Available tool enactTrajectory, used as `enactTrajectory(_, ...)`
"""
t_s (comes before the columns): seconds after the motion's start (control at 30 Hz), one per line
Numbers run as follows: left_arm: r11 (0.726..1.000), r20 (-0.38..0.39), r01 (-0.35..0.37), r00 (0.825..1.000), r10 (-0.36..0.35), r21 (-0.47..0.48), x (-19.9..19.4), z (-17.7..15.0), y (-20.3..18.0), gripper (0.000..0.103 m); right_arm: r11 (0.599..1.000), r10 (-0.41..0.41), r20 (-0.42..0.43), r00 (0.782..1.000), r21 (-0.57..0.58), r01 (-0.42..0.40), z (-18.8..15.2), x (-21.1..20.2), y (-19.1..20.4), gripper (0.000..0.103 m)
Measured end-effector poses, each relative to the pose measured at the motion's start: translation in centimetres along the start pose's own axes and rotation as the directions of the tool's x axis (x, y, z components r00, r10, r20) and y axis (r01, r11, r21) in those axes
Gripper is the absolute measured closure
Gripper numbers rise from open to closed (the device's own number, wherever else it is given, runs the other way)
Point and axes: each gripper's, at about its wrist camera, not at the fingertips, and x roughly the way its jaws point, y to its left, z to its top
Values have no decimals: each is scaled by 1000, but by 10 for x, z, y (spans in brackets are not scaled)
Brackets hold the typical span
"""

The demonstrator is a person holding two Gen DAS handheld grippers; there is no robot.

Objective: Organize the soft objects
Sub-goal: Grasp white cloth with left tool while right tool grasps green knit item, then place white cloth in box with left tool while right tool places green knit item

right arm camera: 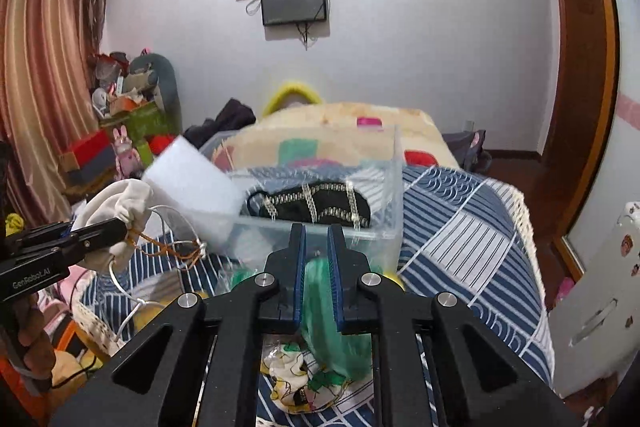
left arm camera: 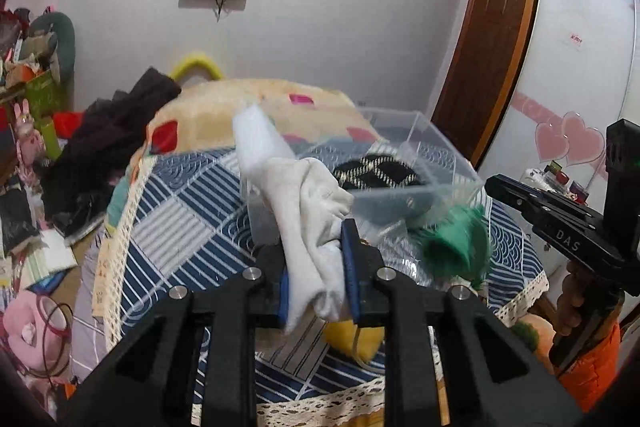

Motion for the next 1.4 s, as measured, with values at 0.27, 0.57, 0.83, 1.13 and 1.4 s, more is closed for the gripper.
enactTrajectory(0.27,1000,74,-3,997,1,30,-5,27,-12,82,999,33,-40,999,-15,-34,-1,2,1,91)
enactTrajectory(0.57,999,91,-4,996,0,36,-3,35,-16,82,998,3,-139,990,-60,-12,-28,29,16,35)
enactTrajectory(0.83,999,147,0,989,-6,40,-12,52,-20,82,998,-33,-136,990,-61,25,-32,30,11,93)
enactTrajectory(1.13,998,193,-18,981,6,63,1,77,-28,82,1000,-22,15,1000,-20,22,10,-5,-4,93)
enactTrajectory(1.4,996,150,-61,987,52,59,45,86,-30,82,1000,-27,73,997,-3,28,44,14,-6,93)
